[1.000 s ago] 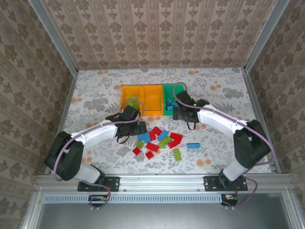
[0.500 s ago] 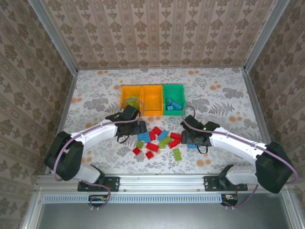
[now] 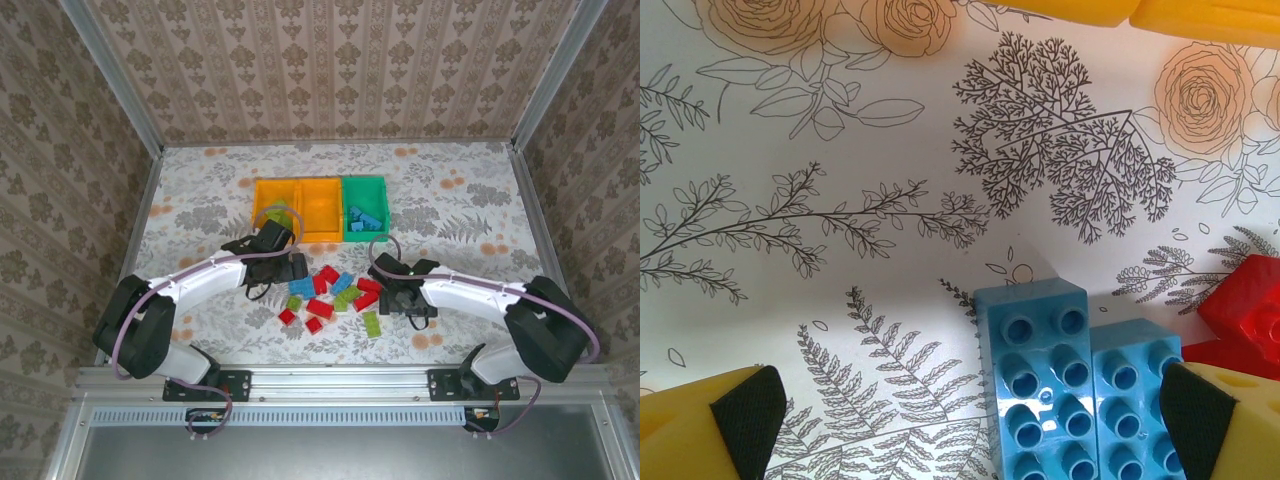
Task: Sort the legos into containers by color
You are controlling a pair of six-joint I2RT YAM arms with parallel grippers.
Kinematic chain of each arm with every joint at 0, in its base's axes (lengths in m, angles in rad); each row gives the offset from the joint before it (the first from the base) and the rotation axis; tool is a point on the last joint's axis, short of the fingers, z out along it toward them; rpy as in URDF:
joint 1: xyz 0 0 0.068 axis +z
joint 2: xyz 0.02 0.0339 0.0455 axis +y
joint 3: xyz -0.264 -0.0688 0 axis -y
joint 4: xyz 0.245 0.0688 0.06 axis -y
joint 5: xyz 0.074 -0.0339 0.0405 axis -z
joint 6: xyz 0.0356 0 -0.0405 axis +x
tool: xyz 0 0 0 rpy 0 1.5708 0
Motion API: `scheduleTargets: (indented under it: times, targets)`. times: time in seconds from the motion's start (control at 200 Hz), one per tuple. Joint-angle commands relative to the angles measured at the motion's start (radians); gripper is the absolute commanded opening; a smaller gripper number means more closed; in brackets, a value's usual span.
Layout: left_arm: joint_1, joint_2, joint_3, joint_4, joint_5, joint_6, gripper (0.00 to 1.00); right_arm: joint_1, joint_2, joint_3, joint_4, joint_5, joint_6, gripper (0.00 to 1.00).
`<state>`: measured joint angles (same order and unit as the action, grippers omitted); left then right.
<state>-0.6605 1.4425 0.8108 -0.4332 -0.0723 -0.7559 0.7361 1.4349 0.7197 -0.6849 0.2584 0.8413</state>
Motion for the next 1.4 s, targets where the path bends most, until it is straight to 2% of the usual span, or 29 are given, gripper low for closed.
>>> scheduleTargets:
  times: [0.0, 0.18, 0.365, 0.415, 0.565, 0.72, 0.865, 1.075, 1.395]
  targets:
    - [-0.005, 0.012, 0.027, -0.019, -0.022, 0.023, 1.00, 0.005, 0.042, -0.002, 0.002, 0.025, 0.005, 0.84]
    - [-0.004, 0.020, 0.028, -0.018, -0.021, 0.028, 1.00, 0.006, 0.060, 0.005, 0.025, 0.070, -0.008, 0.70]
    - [0.001, 0.023, 0.031, -0.022, -0.027, 0.031, 1.00, 0.015, 0.035, 0.039, 0.011, 0.083, -0.025, 0.48]
    - [0.003, 0.022, 0.032, -0.025, -0.029, 0.032, 1.00, 0.017, 0.011, 0.049, 0.005, 0.091, -0.029, 0.45]
    - [0.021, 0.015, 0.030, -0.032, -0.036, 0.041, 1.00, 0.013, -0.074, 0.118, 0.020, 0.122, -0.081, 0.46]
    - [0.038, -0.006, 0.022, -0.033, -0.036, 0.047, 1.00, -0.050, -0.051, 0.243, 0.073, 0.119, -0.155, 0.49]
    - [0.041, -0.029, 0.005, -0.038, -0.038, 0.045, 1.00, -0.130, 0.077, 0.372, 0.131, 0.096, -0.205, 0.50]
    - [0.048, -0.063, -0.032, -0.039, -0.045, 0.034, 1.00, -0.220, 0.258, 0.555, 0.166, -0.006, -0.210, 0.49]
    - [0.064, -0.090, -0.050, -0.044, -0.048, 0.032, 1.00, -0.260, 0.505, 0.821, 0.095, -0.052, -0.209, 0.51]
